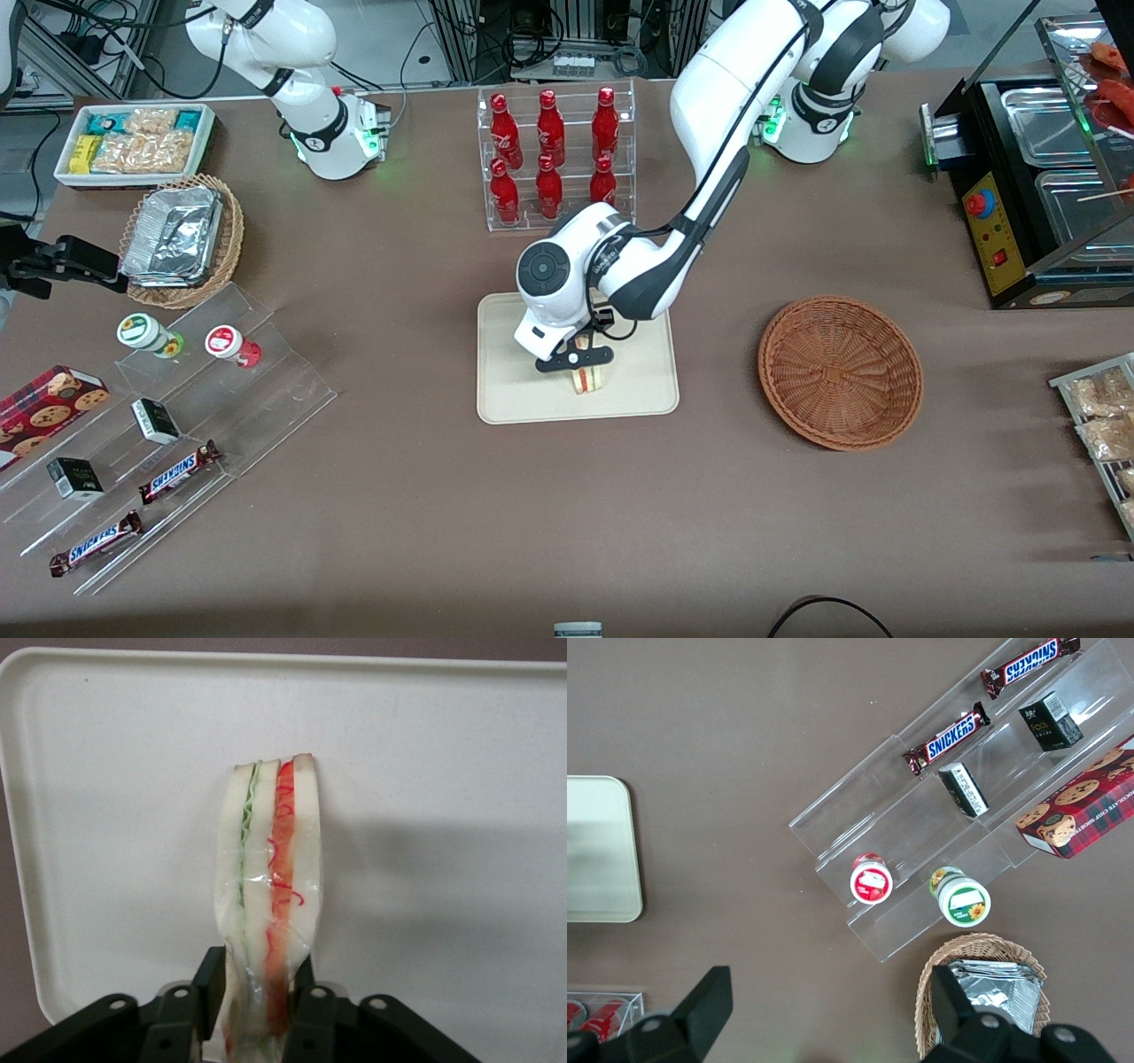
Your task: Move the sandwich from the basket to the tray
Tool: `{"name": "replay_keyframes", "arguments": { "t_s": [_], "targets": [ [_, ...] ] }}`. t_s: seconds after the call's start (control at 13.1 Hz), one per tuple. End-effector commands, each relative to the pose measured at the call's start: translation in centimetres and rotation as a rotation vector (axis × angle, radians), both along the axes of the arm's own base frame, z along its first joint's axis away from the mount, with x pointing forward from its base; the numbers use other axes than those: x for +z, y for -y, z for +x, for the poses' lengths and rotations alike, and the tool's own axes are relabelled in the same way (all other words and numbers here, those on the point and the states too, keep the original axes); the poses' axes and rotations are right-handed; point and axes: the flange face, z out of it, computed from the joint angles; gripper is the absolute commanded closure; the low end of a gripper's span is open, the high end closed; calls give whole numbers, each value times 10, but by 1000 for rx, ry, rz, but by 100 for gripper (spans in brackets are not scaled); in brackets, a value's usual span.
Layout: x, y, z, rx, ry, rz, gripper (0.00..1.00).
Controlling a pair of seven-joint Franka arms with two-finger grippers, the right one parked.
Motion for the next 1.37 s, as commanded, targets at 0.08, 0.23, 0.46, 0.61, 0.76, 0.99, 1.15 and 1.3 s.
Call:
{"name": "replay_keyframes", "arguments": {
  "t_s": [0.08,0.23,0.46,0.61,0.76,0.99,1.15,1.3],
  "targets": [
    [37,5,6,14,40,-11,0],
    [67,0,9,20,41,-23,0],
    [113,-9,12,50,39,-66,0],
    [141,-29,21,45,35,-66,0],
    [161,-61,35,46,17,-66,0],
    [182,-109,48,77,-9,-54,0],
    [195,-141,57,64,-8,-61,0],
    [206,-169,61,53,-7,-65,0]
  ]
}}
